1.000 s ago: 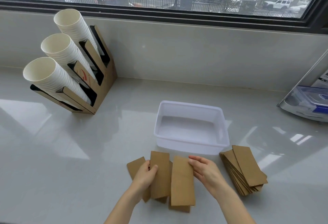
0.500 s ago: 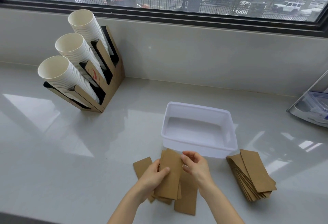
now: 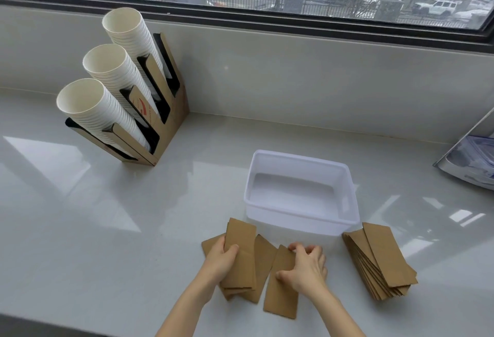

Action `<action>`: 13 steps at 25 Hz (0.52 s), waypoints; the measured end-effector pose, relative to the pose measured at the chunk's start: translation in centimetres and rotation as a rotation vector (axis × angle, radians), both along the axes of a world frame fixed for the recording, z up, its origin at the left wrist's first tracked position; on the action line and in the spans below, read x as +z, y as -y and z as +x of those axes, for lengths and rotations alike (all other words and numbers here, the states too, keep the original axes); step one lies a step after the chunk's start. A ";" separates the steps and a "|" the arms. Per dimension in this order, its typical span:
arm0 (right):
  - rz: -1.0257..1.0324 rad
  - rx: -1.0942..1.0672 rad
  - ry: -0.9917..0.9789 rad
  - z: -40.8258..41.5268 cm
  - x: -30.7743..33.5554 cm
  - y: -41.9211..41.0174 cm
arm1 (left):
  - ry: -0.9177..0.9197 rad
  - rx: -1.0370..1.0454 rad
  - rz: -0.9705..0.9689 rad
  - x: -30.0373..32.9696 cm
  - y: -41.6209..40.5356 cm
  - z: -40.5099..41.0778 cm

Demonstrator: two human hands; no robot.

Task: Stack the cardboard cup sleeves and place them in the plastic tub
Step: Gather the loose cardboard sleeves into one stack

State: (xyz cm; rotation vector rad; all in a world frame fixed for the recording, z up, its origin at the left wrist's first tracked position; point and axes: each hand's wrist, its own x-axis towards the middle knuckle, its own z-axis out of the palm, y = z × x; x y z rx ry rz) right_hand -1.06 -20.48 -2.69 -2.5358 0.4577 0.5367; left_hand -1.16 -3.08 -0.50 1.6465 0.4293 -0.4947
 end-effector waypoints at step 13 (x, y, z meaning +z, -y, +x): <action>0.750 -0.263 0.026 1.1 2.3 1.8 | -0.019 -0.016 -0.005 -0.1 -0.2 -0.3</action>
